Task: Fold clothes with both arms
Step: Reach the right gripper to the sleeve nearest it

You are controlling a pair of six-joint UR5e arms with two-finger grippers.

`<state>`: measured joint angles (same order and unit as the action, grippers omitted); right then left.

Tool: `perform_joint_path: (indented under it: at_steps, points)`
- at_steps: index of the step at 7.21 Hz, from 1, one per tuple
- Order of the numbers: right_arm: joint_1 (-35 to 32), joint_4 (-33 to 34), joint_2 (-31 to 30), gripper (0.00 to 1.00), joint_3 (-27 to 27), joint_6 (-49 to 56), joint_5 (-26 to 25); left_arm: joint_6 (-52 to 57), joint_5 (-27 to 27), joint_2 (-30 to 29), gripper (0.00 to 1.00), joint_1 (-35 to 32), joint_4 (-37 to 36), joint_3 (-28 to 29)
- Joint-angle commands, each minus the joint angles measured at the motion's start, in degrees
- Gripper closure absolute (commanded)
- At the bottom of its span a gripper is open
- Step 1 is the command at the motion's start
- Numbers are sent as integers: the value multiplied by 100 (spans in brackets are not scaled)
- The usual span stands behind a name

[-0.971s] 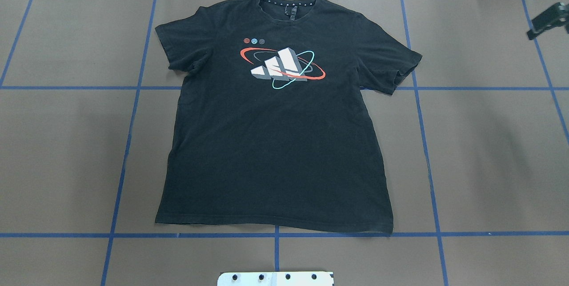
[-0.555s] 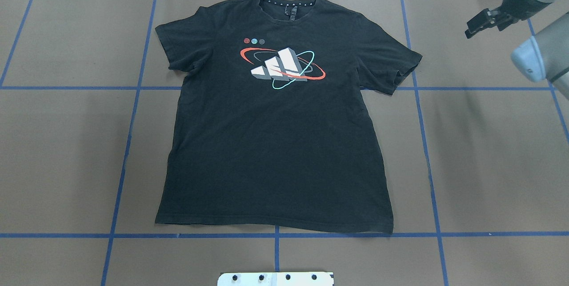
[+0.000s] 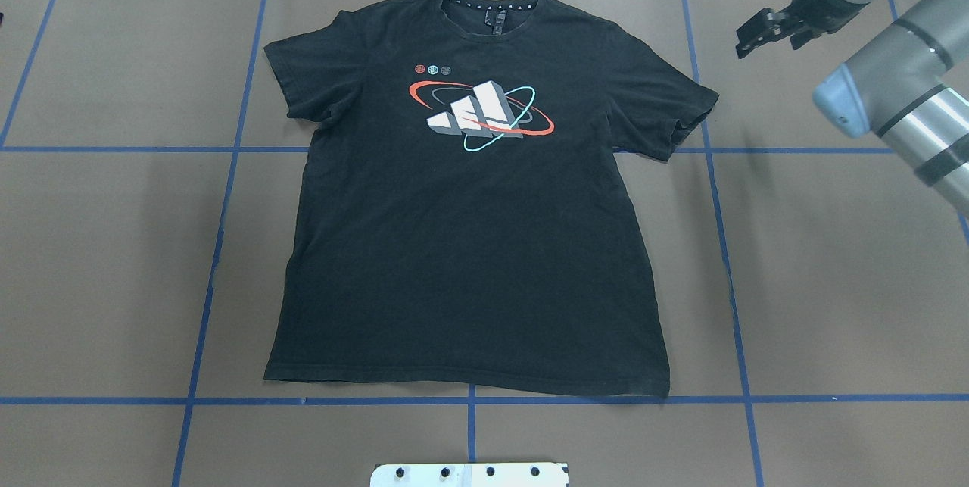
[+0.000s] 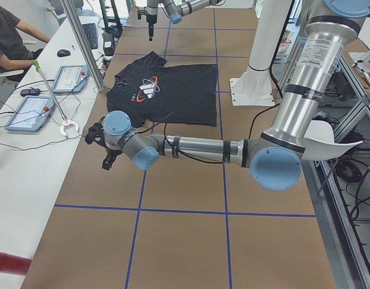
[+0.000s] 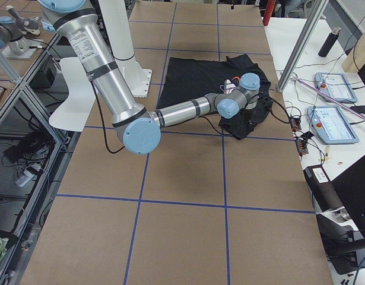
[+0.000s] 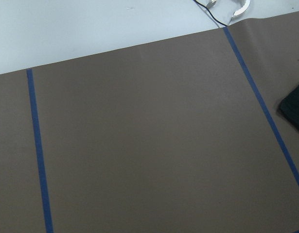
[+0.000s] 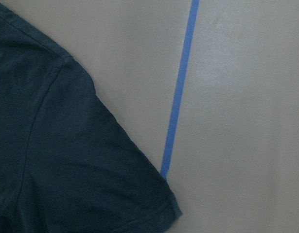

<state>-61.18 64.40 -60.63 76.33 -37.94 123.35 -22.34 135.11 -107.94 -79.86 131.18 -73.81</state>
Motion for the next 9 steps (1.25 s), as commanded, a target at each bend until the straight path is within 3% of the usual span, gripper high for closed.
perform_joint_path:
  at_steps: [1, 2, 5, 9]
  points:
    - [202, -994, -27, 1, -492, -425, -214, -236, -2, -17, 0, 41, 189, 59]
    - [377, -1521, 42, 1, -905, -425, -450, -332, 7, -25, 0, 49, 189, 51]
    - [545, -1553, 78, 3, -1084, -381, -698, -333, 7, -34, 0, 49, 198, 42]
    - [554, -1544, 52, 15, -1234, -355, -689, -333, 33, -34, 0, 58, 189, 42]
